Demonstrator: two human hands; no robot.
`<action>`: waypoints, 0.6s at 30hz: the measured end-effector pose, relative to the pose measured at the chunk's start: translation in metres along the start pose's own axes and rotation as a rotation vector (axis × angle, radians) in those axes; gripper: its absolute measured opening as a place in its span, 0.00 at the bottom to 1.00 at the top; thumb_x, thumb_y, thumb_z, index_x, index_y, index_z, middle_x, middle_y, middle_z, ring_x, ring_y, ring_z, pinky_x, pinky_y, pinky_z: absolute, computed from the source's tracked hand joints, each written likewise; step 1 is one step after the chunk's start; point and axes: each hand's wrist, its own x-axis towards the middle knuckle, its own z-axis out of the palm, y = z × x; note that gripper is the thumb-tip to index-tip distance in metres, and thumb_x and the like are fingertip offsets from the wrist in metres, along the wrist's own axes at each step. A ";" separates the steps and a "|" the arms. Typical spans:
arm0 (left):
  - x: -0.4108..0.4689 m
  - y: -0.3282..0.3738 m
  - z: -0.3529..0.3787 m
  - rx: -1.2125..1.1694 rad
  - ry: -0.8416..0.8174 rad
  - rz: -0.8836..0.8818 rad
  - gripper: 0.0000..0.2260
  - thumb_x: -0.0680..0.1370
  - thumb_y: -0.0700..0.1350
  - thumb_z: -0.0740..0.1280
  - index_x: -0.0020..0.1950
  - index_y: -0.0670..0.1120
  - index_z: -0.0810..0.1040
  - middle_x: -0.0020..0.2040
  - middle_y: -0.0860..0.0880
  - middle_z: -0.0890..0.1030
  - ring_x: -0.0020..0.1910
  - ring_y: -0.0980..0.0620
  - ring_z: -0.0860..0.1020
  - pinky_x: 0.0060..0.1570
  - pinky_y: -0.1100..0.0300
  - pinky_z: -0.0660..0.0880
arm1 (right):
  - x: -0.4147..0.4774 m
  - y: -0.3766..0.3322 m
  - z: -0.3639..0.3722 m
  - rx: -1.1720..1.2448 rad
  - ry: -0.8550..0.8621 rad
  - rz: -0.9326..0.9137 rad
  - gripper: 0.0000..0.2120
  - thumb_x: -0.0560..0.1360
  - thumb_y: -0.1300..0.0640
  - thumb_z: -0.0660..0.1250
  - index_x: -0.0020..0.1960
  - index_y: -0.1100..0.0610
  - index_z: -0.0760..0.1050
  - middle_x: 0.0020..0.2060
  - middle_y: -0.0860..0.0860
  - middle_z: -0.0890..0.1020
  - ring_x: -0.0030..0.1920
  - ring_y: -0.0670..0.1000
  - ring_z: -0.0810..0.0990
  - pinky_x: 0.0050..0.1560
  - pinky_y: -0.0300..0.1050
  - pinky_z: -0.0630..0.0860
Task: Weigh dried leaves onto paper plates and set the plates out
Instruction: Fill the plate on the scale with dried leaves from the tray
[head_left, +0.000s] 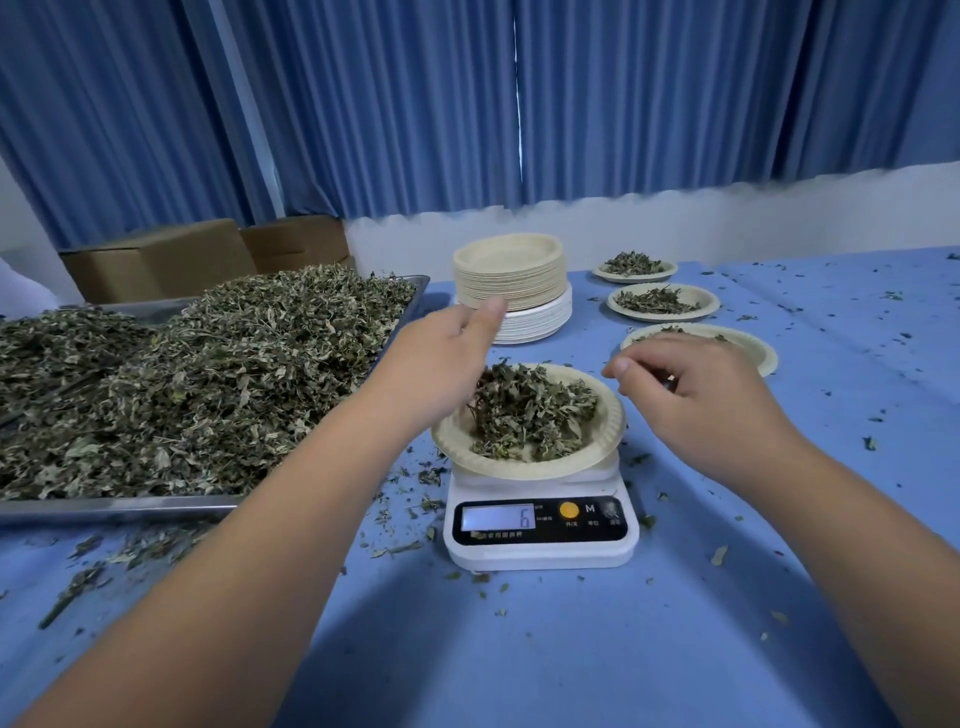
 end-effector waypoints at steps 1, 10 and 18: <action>0.000 -0.003 -0.002 -0.066 0.031 -0.004 0.26 0.80 0.65 0.50 0.61 0.51 0.78 0.55 0.54 0.80 0.51 0.51 0.80 0.45 0.53 0.78 | 0.000 0.000 0.000 -0.001 -0.002 0.001 0.09 0.77 0.57 0.64 0.42 0.57 0.82 0.33 0.49 0.80 0.37 0.38 0.73 0.35 0.26 0.64; -0.011 -0.044 -0.024 -0.134 0.226 -0.019 0.09 0.80 0.52 0.61 0.48 0.54 0.81 0.43 0.54 0.83 0.40 0.55 0.81 0.38 0.55 0.80 | -0.002 0.001 0.000 0.004 -0.005 0.029 0.09 0.77 0.56 0.64 0.43 0.55 0.83 0.34 0.48 0.81 0.37 0.40 0.74 0.35 0.27 0.65; -0.027 -0.093 -0.047 0.253 0.154 -0.189 0.08 0.79 0.51 0.62 0.44 0.55 0.79 0.30 0.56 0.78 0.26 0.56 0.74 0.26 0.61 0.65 | -0.001 -0.001 0.004 -0.035 0.016 0.040 0.09 0.76 0.57 0.64 0.43 0.54 0.83 0.35 0.50 0.82 0.40 0.43 0.75 0.36 0.29 0.66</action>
